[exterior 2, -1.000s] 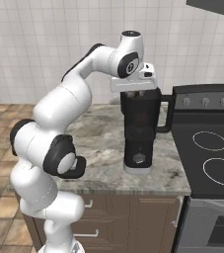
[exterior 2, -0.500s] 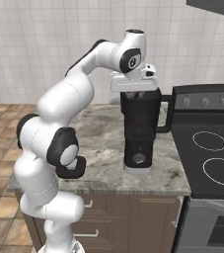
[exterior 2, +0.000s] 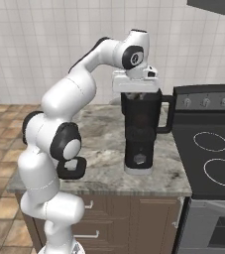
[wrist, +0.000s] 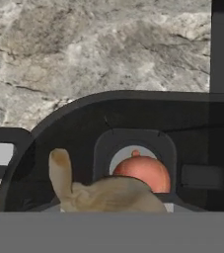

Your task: Grab the onion and garlic from the fridge, place them in the blender, close the lid, and turn on the blender to create a marinade.

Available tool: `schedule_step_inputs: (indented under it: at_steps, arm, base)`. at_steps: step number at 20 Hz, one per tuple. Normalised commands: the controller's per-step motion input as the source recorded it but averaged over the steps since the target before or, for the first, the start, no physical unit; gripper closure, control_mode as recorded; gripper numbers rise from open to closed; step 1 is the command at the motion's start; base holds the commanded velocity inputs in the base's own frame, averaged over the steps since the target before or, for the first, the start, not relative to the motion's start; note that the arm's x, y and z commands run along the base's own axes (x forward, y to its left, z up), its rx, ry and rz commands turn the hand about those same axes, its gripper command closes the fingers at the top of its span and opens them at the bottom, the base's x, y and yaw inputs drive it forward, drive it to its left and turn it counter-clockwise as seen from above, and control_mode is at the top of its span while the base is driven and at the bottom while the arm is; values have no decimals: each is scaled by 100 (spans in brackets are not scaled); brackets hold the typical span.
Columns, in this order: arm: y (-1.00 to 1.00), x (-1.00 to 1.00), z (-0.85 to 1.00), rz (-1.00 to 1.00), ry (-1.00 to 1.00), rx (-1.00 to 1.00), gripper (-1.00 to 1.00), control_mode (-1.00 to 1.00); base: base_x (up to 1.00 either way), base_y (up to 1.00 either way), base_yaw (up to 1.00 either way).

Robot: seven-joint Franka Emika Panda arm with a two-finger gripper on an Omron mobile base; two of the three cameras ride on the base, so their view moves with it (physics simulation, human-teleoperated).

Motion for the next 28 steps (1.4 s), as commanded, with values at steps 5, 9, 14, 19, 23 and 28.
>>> schedule_step_inputs:
  at_steps: [5, 9, 14, 19, 23, 28]
  arm:
    - [0, -8, -22, 0, -3, 0, -100, -100]
    - [11, -11, -12, 0, -12, 0, -100, -100]
    - [12, -23, 2, 0, -26, -2, -100, -100]
    - [20, -30, 50, 0, -34, -6, -100, -100]
    - [32, -26, 65, 0, -32, -8, -100, -100]
    - [53, -44, 23, 0, -28, -6, -100, -100]
  base:
    - [0, 0, 0]
    - [0, 0, 0]
    - [0, 0, 0]
    - [0, 0, 0]
    - [0, 0, 0]
    - [0, 0, 0]
